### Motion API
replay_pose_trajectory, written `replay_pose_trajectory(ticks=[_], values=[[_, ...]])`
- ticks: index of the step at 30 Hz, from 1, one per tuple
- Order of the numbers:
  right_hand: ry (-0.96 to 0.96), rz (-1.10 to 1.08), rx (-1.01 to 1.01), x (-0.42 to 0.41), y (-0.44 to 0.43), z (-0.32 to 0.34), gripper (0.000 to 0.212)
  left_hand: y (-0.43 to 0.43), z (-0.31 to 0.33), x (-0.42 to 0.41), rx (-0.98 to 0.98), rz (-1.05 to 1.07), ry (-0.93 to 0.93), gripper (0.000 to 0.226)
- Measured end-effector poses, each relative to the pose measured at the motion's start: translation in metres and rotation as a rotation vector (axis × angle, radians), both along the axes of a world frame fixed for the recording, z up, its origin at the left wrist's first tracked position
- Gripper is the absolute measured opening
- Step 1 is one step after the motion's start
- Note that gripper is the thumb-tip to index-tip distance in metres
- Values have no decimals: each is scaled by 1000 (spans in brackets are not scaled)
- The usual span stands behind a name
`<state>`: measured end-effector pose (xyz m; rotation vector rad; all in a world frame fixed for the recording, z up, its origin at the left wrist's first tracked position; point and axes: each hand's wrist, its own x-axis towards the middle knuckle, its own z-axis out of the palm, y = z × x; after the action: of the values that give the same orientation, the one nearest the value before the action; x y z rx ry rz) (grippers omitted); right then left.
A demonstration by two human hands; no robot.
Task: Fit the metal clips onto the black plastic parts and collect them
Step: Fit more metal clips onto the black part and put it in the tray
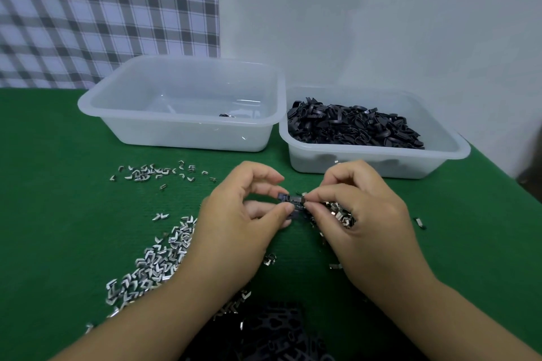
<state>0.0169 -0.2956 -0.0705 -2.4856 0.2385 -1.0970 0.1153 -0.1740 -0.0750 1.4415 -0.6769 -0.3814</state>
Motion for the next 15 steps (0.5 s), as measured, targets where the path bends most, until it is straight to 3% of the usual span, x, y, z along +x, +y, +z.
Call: replay_pose_trajectory(ticks=[15], values=[[-6, 3, 70, 1, 0, -1, 9, -1, -1, -1, -38, -11, -14, 37]])
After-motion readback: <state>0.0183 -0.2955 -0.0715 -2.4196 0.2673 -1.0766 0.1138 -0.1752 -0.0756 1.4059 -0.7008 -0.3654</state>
